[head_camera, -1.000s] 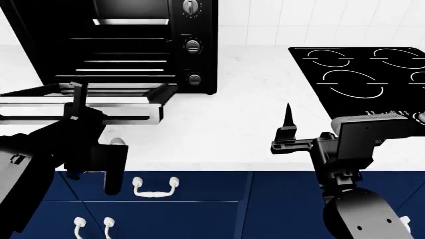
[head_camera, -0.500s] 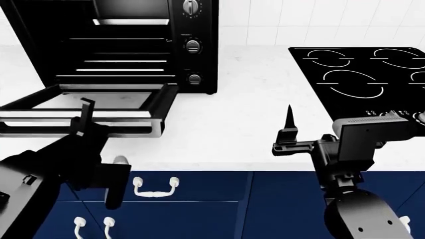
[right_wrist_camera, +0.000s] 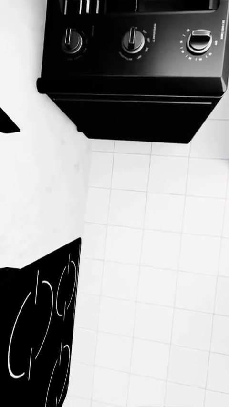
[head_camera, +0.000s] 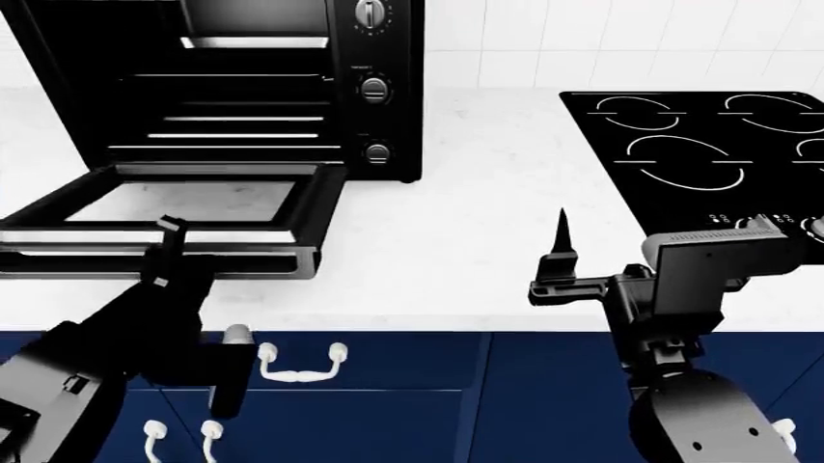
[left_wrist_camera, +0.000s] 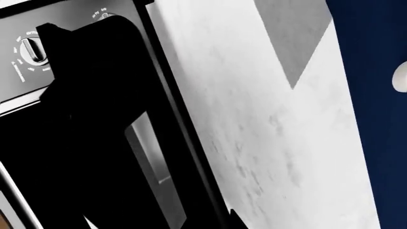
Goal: Open the toaster oven door.
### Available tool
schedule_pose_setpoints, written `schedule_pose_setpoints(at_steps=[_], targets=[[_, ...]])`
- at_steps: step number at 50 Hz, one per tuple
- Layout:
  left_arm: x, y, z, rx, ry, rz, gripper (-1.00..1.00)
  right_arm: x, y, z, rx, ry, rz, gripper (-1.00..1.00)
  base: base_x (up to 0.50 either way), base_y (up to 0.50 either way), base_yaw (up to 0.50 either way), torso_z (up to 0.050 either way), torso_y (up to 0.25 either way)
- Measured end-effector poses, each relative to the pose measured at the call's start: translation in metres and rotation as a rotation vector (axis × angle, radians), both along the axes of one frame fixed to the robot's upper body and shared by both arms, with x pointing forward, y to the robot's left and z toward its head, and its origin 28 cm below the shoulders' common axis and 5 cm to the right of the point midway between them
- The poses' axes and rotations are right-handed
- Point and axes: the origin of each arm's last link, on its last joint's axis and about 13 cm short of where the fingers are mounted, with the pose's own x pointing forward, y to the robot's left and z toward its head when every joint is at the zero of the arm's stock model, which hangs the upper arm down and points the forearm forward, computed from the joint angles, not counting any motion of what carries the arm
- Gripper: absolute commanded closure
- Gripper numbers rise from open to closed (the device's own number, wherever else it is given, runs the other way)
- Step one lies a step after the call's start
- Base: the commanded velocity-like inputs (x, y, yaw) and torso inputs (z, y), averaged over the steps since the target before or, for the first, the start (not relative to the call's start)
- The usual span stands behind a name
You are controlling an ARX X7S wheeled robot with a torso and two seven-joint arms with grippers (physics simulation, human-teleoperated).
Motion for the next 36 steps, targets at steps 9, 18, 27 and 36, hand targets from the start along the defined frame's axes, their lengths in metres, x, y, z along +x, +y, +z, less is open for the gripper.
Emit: schedule_pose_setpoints(at_steps=[9,18,27,36], targets=[[-0.004,-0.002,-0.019,-0.013,-0.041,0.019,1.00,0.000,0.000,-0.001,-0.003,0.004,-0.002,-1.00,0.02,-0.01,-0.03,0.000,0.000],[-0.007,-0.005,-0.040,-0.012,-0.089,0.041,1.00,0.000,0.001,-0.002,-0.006,0.007,-0.002,-1.00,0.02,0.00,-0.02,0.000,0.000],[-0.010,-0.009,-0.060,-0.004,-0.136,0.074,1.00,0.000,0.001,-0.003,-0.007,0.010,-0.003,-1.00,0.02,0.00,-0.02,0.000,0.000],[-0.012,-0.017,-0.079,-0.040,-0.170,0.137,1.00,-0.002,0.000,-0.005,-0.007,0.016,-0.011,-1.00,0.02,0.00,-0.02,0.000,0.000]])
